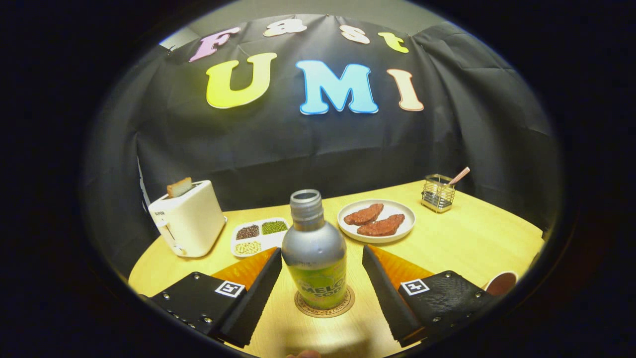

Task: Take the bottle from table, then pour the juice into the cup, finally place the bottle on the coaster

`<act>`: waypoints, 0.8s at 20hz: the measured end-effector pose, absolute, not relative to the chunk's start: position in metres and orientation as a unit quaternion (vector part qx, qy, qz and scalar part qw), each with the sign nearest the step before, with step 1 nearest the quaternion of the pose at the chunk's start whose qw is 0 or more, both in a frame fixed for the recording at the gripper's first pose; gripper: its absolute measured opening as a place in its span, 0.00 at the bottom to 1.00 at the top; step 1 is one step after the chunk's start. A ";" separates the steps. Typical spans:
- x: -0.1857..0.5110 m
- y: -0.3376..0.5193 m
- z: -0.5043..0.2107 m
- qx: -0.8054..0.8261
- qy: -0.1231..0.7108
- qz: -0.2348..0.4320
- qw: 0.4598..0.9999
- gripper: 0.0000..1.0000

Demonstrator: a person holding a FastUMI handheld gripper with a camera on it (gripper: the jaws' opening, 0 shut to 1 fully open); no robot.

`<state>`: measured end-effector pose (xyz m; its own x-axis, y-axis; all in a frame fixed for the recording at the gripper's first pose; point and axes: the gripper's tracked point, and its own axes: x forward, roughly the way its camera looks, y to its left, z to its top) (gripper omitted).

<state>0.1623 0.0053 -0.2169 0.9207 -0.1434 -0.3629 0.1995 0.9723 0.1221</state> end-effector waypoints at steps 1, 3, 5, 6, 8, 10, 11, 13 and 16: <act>0.159 0.004 -0.206 0.079 0.171 -0.084 0.979 0.99; 0.152 0.002 -0.183 0.079 0.157 -0.075 0.982 0.99; 0.145 0.002 -0.163 0.076 0.146 -0.062 0.984 0.99; 0.142 0.002 -0.154 0.075 0.140 -0.054 0.986 0.99; 0.134 0.000 -0.140 0.078 0.136 -0.046 0.987 0.99; 0.127 -0.001 -0.124 0.089 0.126 -0.041 0.987 0.99; 0.124 0.000 -0.115 0.094 0.119 -0.037 0.988 0.99; 0.116 -0.001 -0.101 0.088 0.111 -0.030 0.990 0.98; 0.104 -0.003 -0.077 0.061 0.098 -0.022 0.993 0.98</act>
